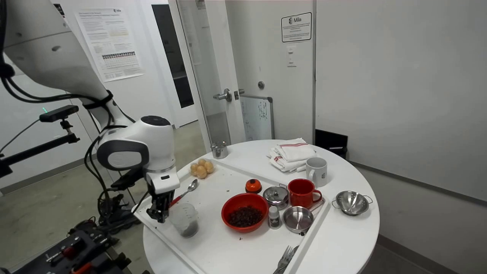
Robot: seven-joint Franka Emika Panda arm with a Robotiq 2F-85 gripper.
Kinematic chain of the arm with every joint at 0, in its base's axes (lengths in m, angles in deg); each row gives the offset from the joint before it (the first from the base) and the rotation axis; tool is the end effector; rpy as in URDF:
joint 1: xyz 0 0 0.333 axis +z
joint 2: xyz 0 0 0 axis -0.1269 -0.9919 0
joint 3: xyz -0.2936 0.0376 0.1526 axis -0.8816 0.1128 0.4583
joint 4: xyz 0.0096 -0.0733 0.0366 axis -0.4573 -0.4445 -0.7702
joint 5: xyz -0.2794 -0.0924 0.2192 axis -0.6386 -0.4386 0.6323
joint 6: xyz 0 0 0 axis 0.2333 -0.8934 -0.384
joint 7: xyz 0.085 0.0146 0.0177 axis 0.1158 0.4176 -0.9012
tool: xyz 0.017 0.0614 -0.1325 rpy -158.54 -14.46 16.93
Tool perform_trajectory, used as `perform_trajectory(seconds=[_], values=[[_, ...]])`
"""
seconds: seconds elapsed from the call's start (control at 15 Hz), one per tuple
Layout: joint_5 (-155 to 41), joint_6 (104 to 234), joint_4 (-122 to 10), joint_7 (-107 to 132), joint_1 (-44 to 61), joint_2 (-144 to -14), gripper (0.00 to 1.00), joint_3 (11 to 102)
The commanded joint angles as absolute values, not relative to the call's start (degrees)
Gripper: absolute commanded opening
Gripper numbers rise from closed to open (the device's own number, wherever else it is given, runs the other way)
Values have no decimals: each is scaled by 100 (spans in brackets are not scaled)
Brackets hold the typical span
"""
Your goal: Pour the contents from the clear jar into the orange bowl
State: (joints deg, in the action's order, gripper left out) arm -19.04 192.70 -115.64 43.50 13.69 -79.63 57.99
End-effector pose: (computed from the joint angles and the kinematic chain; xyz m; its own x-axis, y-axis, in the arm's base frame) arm 0.3792 0.0110 0.1308 0.3999 -0.8875 -0.2290 -0.9068 -0.4195 0.0422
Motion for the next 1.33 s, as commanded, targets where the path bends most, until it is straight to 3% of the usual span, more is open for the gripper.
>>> perform_trajectory(seconds=[0.0, 0.07, 0.13, 0.67, 1.2, 1.27], values=[[-2329, 19088, -11358, 4797, 1326, -8194, 11, 5689], [-2403, 19073, -11324, 4886, 1315, -8238, 11, 5669], [-2449, 19040, -11285, 4986, 1302, -8275, 47, 5655], [-2385, 18552, -11144, 5088, 966, -8094, 99, 5796], [-552, 17242, -11415, 3454, 171, -6460, 100, 5839], [-904, 17566, -11180, 3797, 365, -7028, 100, 5819]])
